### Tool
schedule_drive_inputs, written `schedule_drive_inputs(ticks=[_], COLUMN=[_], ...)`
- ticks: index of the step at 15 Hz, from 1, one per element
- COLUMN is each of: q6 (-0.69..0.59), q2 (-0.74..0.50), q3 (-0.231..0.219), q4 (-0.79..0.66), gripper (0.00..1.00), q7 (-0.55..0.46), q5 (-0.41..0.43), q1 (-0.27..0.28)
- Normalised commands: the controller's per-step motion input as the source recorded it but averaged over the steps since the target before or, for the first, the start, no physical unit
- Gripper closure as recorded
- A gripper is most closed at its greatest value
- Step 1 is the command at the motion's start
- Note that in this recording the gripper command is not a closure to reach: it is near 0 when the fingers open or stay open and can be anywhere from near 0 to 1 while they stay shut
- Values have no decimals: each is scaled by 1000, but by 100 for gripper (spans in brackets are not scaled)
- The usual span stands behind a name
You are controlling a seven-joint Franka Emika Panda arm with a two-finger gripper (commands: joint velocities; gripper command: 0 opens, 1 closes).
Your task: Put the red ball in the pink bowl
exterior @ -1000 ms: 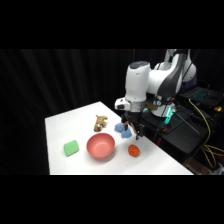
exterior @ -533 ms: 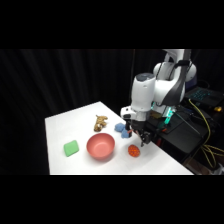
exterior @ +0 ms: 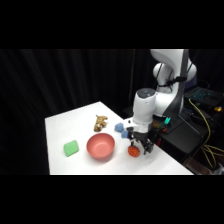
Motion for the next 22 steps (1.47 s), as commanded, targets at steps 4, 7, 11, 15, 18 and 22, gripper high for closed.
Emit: schedule_drive_inputs(ticks=[4, 7, 11, 15, 18, 22], q6=[157, 49, -179, -677, -689, -474], q2=[192, -13, -211, -482, -593, -437], q3=[-207, -200, -239, -79, 120, 168], q4=[182, 57, -14, -27, 28, 88], gripper=[100, 100, 20, 13, 13, 13], q7=[-5, 69, 192, 219, 82, -32], q5=[-146, -136, -174, -130, -83, -10], q1=[194, 234, 255, 45, -191, -277])
